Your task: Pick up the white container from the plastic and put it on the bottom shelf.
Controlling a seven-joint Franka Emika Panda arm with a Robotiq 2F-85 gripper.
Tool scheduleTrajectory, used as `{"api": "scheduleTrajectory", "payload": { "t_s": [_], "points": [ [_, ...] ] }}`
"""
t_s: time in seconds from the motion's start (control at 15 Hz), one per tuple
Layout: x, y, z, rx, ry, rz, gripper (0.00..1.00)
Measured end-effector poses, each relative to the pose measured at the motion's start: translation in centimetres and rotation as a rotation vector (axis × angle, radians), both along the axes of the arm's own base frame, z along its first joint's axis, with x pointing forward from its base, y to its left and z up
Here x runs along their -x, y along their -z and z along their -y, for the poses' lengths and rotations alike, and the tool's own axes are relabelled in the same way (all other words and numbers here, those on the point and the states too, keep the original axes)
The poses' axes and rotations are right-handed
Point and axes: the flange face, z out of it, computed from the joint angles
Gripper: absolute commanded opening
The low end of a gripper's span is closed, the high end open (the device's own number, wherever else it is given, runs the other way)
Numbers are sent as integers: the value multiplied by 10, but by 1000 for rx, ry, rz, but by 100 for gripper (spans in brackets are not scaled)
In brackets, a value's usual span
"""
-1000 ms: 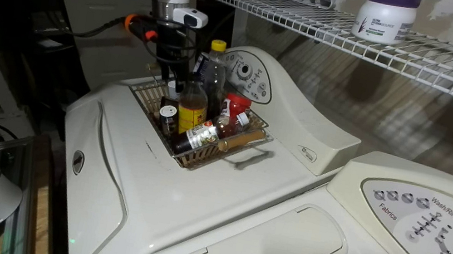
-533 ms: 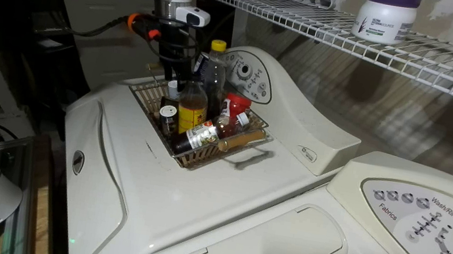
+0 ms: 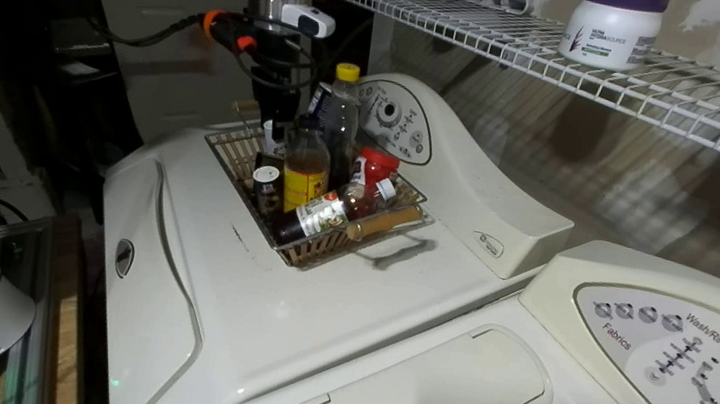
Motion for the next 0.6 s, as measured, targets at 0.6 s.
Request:
{"api": "scheduleTrajectory", "payload": {
  "t_s": [0.6],
  "points": [
    [16,-88,-26,44,-10,-13,20]
  ]
}}
